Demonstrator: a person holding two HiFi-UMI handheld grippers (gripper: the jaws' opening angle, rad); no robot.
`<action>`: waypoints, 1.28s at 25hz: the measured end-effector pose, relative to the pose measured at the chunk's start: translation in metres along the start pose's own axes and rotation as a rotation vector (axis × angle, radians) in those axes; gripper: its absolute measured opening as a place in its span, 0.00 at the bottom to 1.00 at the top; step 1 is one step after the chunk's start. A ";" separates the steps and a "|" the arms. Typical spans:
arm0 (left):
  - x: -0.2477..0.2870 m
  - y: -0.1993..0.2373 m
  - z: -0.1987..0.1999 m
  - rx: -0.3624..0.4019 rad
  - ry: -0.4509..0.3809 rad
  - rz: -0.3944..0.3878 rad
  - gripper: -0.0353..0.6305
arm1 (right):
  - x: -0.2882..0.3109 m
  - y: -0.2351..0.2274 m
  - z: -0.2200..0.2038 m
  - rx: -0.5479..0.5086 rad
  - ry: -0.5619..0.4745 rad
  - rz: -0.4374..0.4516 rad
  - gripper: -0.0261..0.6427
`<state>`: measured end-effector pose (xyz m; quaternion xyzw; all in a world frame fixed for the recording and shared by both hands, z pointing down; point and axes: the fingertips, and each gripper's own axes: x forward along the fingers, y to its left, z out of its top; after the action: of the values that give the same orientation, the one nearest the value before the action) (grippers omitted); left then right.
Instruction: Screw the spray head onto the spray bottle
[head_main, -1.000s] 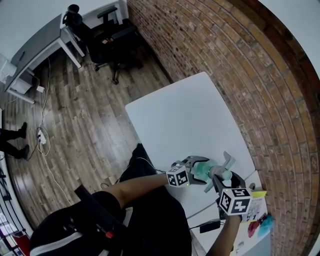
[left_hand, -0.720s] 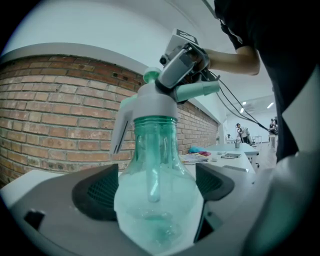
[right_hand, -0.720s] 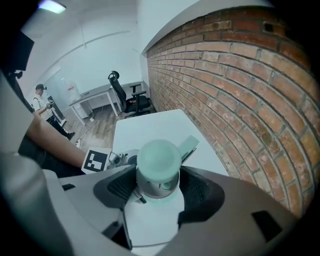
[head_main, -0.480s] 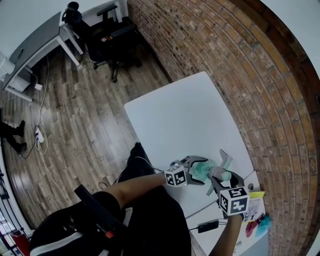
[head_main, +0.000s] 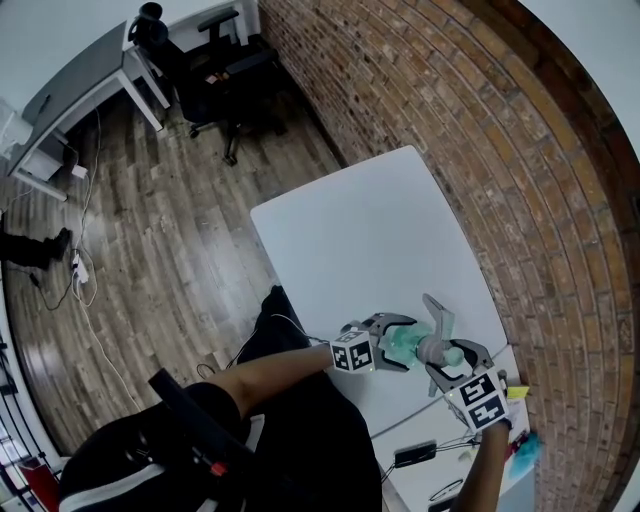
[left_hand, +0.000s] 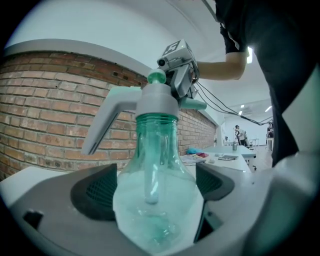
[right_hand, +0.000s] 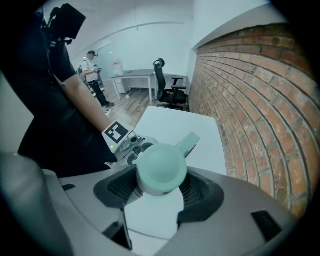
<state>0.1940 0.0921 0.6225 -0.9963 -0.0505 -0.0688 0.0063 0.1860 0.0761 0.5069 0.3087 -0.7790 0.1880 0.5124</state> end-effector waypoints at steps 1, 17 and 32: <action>0.000 0.000 0.000 0.000 0.000 0.001 0.77 | 0.000 0.000 0.000 -0.029 0.009 0.018 0.44; -0.001 0.000 0.000 -0.002 0.005 0.009 0.77 | 0.003 0.006 -0.003 -0.430 0.117 0.160 0.44; -0.001 0.000 0.001 -0.005 0.007 0.003 0.77 | -0.019 -0.004 0.019 -0.199 -0.026 0.083 0.44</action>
<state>0.1935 0.0917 0.6215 -0.9962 -0.0487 -0.0725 0.0043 0.1808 0.0671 0.4818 0.2263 -0.8126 0.1268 0.5220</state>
